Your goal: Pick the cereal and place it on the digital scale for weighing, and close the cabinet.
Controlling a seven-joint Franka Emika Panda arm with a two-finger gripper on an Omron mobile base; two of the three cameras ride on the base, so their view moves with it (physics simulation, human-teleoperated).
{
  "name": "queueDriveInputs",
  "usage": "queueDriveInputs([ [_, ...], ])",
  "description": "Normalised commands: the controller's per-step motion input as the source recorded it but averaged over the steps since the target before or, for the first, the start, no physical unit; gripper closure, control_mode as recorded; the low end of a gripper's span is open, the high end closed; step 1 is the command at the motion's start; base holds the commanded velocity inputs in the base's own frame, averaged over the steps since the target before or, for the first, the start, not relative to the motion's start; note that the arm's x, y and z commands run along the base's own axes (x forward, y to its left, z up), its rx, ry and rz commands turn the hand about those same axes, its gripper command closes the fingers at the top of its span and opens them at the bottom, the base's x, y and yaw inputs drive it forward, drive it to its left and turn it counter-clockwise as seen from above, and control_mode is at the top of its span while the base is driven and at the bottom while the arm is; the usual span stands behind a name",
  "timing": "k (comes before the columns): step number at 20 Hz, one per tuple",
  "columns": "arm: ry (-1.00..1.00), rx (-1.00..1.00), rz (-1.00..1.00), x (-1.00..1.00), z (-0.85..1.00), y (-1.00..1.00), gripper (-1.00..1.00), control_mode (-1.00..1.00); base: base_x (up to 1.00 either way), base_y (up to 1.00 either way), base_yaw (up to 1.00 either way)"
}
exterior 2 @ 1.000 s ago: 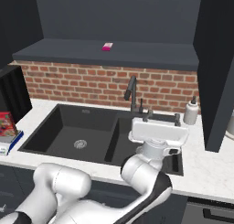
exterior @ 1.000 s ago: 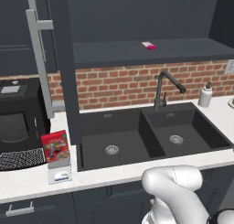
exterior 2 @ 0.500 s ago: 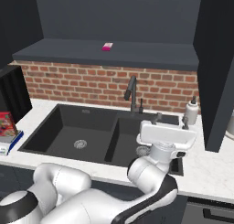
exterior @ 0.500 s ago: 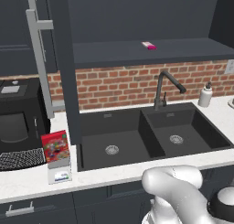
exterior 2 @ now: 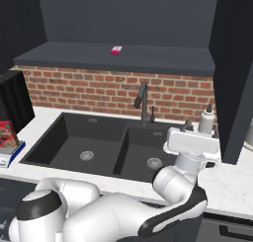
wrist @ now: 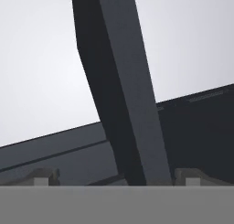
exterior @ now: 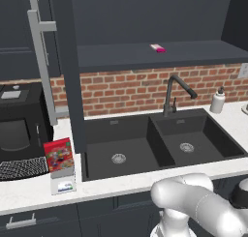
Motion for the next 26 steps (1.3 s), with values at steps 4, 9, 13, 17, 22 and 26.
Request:
queueDriveInputs([
  [4,0.0,0.05,0.0,0.2,0.0,-0.61,-1.0,-1.0,0.0,0.0,0.0],
  [9,0.0,0.08,0.0,0.11,0.0,-0.56,-1.0,-1.0,0.0,0.0,0.0],
  [13,-0.01,0.06,0.0,0.0,0.0,-0.36,-1.0,-1.0,0.0,0.0,0.0],
  [17,0.0,0.04,0.0,0.0,0.02,-0.28,-1.0,-1.0,0.0,0.0,0.0],
  [22,0.0,0.03,0.0,0.0,0.22,-0.18,-1.0,-1.0,0.0,0.0,0.0],
  [26,0.0,0.0,0.0,0.0,0.35,-0.08,-1.0,-1.0,0.0,0.0,0.0],
])
